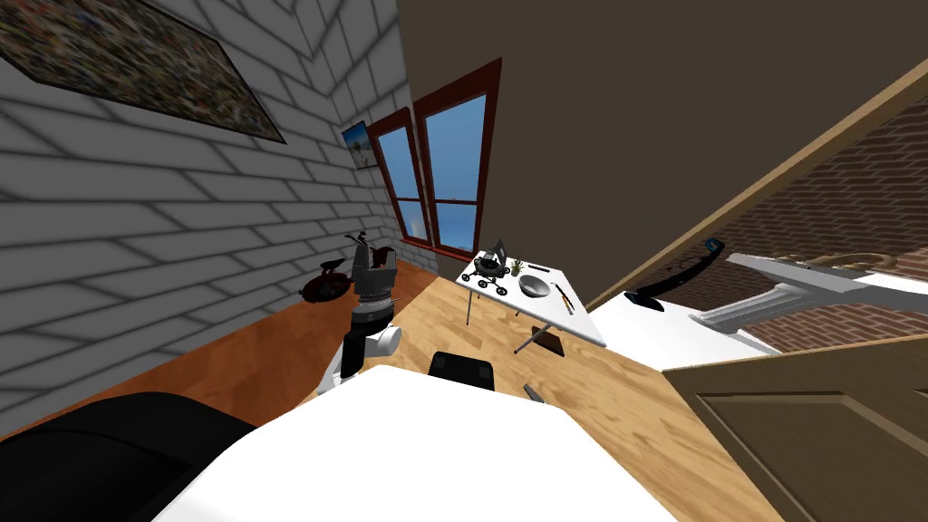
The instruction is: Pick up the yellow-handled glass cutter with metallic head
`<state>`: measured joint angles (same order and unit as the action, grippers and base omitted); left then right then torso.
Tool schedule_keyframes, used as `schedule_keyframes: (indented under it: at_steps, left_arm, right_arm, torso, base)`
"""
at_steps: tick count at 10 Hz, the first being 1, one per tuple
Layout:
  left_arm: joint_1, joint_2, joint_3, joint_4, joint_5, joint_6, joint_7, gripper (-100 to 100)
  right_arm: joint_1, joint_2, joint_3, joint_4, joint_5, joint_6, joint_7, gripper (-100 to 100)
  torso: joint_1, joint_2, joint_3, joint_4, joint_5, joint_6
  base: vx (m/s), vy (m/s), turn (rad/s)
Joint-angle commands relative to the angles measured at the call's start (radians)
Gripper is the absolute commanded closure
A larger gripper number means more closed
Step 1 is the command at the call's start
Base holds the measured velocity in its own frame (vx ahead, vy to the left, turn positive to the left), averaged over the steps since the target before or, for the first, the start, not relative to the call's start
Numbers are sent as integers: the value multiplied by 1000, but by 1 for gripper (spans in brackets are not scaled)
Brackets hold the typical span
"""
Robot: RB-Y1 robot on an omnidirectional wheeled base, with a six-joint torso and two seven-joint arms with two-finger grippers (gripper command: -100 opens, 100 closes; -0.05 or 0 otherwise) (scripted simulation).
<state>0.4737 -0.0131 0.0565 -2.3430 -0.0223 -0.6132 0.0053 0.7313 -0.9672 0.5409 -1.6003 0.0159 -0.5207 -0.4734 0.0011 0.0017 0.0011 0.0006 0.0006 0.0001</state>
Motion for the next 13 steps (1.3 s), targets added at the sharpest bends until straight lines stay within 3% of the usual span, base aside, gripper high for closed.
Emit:
schedule_keyframes:
  at_steps: [1, 2, 3, 4, 5, 6, 7, 10, 11, 12, 13]
  left_arm:
    - [0, 0, 0, 0, 0, 0, 0, 0]
    - [0, 0, 0, 0, 0, 0, 0, 0]
    - [0, 0, 0, 0, 0, 0, 0, 0]
    - [0, 0, 0, 0, 0, 0, 0, 0]
    - [0, 0, 0, 0, 0, 0, 0, 0]
    - [0, 0, 0, 0, 0, 0, 0, 0]
    - [0, 0, 0, 0, 0, 0, 0, 0]
    - [0, 0, 0, 0, 0, 0, 0, 0]
    - [0, 0, 0, 0, 0, 0, 0, 0]
    - [0, 0, 0, 0, 0, 0, 0, 0]
    - [0, 0, 0, 0, 0, 0, 0, 0]
  right_arm:
    - [-10, -23, 24, 50, -3, -1, -9, -100]
    - [-4, -65, 59, 96, -13, 1, -21, -100]
    - [-4, -73, 59, 104, -13, 1, -21, -100]
    - [2, -113, 91, 156, -23, 3, -32, -100]
    - [2, -124, 91, 156, -23, 3, -32, -100]
    - [6, -169, 122, 183, -34, 4, -42, -100]
    - [6, -173, 122, 200, -34, 4, -42, -100]
    - [12, -254, 178, 312, -57, 4, -59, -100]
    - [12, -267, 178, 312, -57, 4, -59, -100]
    - [14, -306, 204, 348, -68, 4, -65, -100]
    - [14, -311, 204, 363, -68, 4, -65, -100]
  torso:
    - [0, 0, 0, 0, 0, 0]
    - [-1, 0, 0, 0, 0, 0]
    - [0, 0, 0, 0, 0, 0]
    - [-1, 0, 0, 0, 0, 1]
    - [0, 0, 0, 0, 0, 0]
    - [-1, -1, 0, 0, 0, 1]
    - [0, -1, -1, 0, 0, 0]
    - [-1, -1, -1, 0, 0, 1]
    - [0, -1, -1, 0, 0, 0]
    - [-1, -1, -1, 0, 0, 1]
    - [-1, -2, -1, 0, 0, 0]
  base:
    - [-17, 33, 123]
    - [-18, 43, 236]
    - [-8, 31, 104]
    - [-4, 43, 213]
    - [-4, 33, 113]
    - [1, 47, 280]
    - [5, 29, 99]
    - [8, 35, 169]
    - [6, 27, 122]
    - [10, 34, 223]
    - [11, 18, 118]
